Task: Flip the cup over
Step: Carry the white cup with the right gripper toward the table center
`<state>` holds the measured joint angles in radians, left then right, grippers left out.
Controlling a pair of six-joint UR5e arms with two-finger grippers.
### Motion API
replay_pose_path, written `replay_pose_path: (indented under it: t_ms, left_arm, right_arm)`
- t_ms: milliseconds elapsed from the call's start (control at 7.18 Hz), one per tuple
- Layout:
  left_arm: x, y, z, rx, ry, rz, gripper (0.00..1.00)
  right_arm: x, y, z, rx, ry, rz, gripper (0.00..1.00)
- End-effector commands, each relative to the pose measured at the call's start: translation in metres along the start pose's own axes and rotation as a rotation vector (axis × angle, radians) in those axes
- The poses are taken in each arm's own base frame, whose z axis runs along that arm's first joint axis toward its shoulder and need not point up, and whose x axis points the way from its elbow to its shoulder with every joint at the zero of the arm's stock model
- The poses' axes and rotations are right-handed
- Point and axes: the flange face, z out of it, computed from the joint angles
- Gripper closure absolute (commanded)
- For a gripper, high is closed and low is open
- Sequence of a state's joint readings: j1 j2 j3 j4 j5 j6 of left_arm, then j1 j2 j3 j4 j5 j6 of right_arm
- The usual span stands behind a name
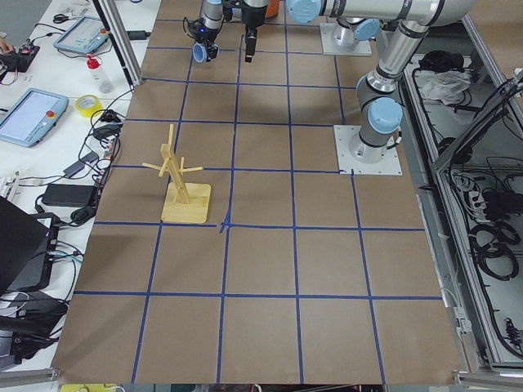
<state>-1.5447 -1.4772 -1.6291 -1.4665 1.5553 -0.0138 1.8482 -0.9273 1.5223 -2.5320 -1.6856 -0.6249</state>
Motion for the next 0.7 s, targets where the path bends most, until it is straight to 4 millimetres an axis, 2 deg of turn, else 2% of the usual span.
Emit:
replay_pose_path:
  t_ms: [0,139,279,418,557]
  left_arm:
    - [0.0,0.0,0.0,0.0,0.0,0.0,0.0]
    - [0.0,0.0,0.0,0.0,0.0,0.0,0.0]
    - [0.0,0.0,0.0,0.001,0.001,0.0,0.0]
    - [-0.001,0.0,-0.002,0.005,0.0,-0.001,0.0]
    - [-0.001,0.001,-0.002,0.002,0.0,-0.001,0.0]
  right_arm:
    - [-0.041,-0.024,-0.005,0.072,0.02,-0.121,0.64]
    - [-0.063,-0.035,-0.008,0.105,0.033,-0.255,0.64]
    - [-0.074,-0.041,-0.012,0.133,0.048,-0.333,0.59]
    - [-0.077,-0.042,-0.011,0.145,0.037,-0.354,0.61]
    - [-0.091,-0.044,-0.011,0.167,0.0,-0.37,0.61]
